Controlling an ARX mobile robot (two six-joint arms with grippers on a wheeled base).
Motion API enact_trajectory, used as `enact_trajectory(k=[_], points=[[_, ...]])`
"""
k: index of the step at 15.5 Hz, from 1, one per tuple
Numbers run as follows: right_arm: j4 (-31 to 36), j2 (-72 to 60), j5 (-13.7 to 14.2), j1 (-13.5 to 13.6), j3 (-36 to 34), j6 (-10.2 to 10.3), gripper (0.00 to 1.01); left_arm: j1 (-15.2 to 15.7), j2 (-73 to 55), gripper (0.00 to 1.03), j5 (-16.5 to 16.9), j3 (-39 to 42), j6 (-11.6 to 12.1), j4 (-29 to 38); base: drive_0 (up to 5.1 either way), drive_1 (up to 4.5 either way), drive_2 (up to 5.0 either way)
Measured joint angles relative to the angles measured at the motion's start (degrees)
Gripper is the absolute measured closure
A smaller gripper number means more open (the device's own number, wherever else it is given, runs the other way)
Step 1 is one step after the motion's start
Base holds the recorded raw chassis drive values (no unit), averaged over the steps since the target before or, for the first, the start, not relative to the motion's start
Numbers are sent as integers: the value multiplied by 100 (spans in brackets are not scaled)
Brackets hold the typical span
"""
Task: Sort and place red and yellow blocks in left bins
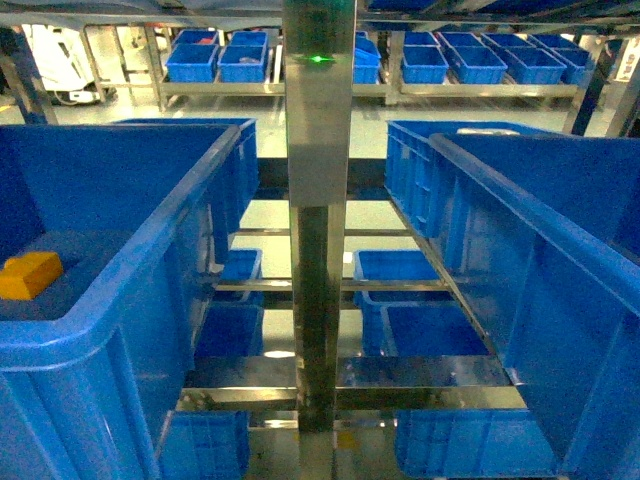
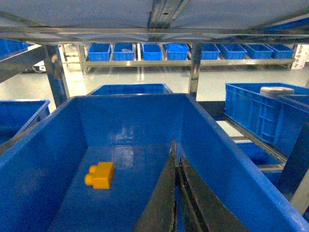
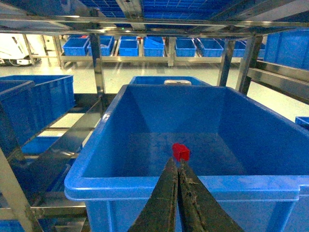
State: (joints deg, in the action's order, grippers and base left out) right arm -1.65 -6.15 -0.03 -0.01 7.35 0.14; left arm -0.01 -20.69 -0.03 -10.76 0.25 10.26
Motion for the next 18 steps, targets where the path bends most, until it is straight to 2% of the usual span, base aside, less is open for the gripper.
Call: enact_trajectory(k=[3, 6, 8, 11, 12, 18], points=[[116, 330, 2, 0, -415, 2, 99, 0, 754, 101, -2, 669, -7, -142, 0, 0, 0], [160, 426, 0, 0, -507, 0, 99, 0, 957, 101, -2, 763, -7, -234, 0, 0, 0], [120, 560, 2, 0, -656, -2, 99, 0, 1626, 101, 11, 828, -7, -1060, 0, 0, 0], [140, 577, 7, 0, -656, -2, 99, 0, 2006, 101, 0, 960, -7, -988, 0, 0, 0], [146, 577, 4, 0, -656, -2, 99, 0, 2006, 101, -7, 990, -9, -1145, 0, 0, 0], [140, 577, 4, 0, -656, -2, 99, 0, 2009, 101, -2, 990, -11, -1058, 0, 0, 0]])
